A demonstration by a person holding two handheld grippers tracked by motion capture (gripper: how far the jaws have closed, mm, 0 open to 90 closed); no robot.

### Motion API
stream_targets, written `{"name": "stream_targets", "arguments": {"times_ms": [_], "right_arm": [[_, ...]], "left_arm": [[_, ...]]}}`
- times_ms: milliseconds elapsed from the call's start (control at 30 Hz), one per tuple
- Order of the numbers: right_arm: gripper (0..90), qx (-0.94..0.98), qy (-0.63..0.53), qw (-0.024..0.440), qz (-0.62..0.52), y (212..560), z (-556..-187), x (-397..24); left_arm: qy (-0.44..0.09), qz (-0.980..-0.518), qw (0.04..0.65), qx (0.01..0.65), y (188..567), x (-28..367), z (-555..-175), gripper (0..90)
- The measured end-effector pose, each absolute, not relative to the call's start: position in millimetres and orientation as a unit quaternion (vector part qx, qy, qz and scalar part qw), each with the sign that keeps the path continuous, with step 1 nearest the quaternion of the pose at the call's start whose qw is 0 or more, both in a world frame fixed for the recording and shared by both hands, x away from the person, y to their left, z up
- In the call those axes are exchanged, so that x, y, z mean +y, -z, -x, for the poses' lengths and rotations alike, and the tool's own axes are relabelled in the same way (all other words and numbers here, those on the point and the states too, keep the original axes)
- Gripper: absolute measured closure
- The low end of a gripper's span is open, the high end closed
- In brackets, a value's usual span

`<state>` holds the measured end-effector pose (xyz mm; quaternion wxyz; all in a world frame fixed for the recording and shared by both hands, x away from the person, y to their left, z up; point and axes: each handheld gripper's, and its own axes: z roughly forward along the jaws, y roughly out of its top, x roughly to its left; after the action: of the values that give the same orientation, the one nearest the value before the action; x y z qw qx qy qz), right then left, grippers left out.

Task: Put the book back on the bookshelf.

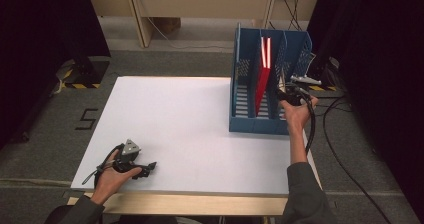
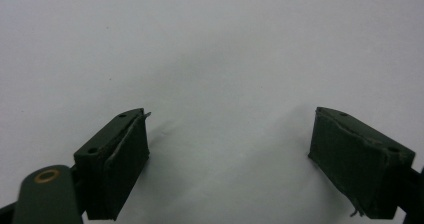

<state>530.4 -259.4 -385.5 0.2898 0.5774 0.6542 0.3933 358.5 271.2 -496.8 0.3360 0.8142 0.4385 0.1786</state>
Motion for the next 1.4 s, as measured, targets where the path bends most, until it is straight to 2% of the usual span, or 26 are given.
{"name": "stream_targets", "arguments": {"times_ms": [300,467,800,1267,1400], "right_arm": [[49.0,0.658,-0.408,0.298,-0.558,378,-502,-259],[45.5,0.662,-0.425,0.285,-0.548,376,-483,-255],[41.0,0.682,-0.435,0.27,-0.521,390,-446,-236],[38.2,0.698,-0.451,0.263,-0.489,405,-414,-203],[36.4,0.703,-0.459,0.247,-0.483,409,-408,-193]], "left_arm": [[-0.181,-0.814,0.339,0.437,495,273,-359,15.3],[-0.186,-0.809,0.341,0.441,493,278,-361,15.3],[-0.187,-0.811,0.333,0.443,495,284,-363,15.3],[-0.189,-0.809,0.335,0.444,496,284,-362,15.3],[-0.193,-0.806,0.338,0.445,494,284,-361,15.3]]}}
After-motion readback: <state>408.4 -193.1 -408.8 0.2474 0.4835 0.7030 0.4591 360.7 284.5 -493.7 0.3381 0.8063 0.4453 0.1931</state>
